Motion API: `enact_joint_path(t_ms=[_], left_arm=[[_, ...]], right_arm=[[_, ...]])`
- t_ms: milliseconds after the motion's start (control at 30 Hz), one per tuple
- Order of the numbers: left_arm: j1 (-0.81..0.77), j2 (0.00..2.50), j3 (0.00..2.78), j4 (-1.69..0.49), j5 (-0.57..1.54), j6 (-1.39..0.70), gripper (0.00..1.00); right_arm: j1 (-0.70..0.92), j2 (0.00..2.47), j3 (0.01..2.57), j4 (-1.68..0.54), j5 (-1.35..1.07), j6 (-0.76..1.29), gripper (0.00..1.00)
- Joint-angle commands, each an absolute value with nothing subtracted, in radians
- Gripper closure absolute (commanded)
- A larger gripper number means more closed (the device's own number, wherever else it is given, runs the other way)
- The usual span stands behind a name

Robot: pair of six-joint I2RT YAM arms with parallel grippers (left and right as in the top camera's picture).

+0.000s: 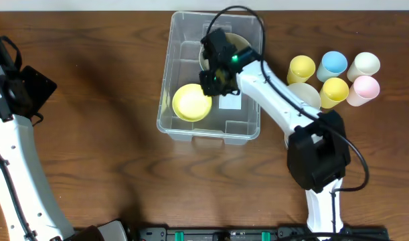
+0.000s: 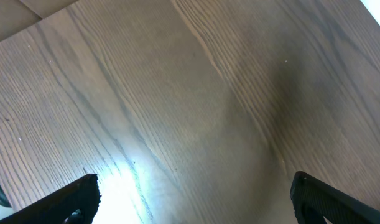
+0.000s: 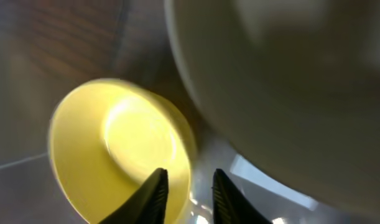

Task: Pack container
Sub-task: 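Carry the yellow bowl into the bin's front-left and release it, then move the right gripper to the pale blue bowl and grasp its rim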

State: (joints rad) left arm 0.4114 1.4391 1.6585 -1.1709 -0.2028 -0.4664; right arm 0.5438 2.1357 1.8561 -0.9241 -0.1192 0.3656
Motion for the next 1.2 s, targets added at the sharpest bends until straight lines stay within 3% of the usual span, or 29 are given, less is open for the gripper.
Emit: enact_joint_path(t_ms=[0,267,533,667,1167], left_arm=[[0.416,1.44,1.672,-1.174,-0.214,-0.453,0.02],[0.416,1.44,1.672,-1.174,-0.214,-0.453,0.02],[0.416,1.44,1.672,-1.174,-0.214,-0.453,0.02],[0.416,1.44,1.672,-1.174,-0.214,-0.453,0.02],[0.416,1.44,1.672,-1.174,-0.214,-0.453,0.02]], right_arm=[[0.484,2.012,1.951,-0.982,-0.101,0.34,0.7],[0.273,1.795,2.0,-1.239,-0.063,0.336,0.52],[0.033,1.724,1.993,-1.499,-0.047,0.343,0.44],[0.009,1.724,1.939,-1.522,-0.026,0.344,0.37],[-0.052,1.716,1.508,-1.484,0.051,0.362,0.34]])
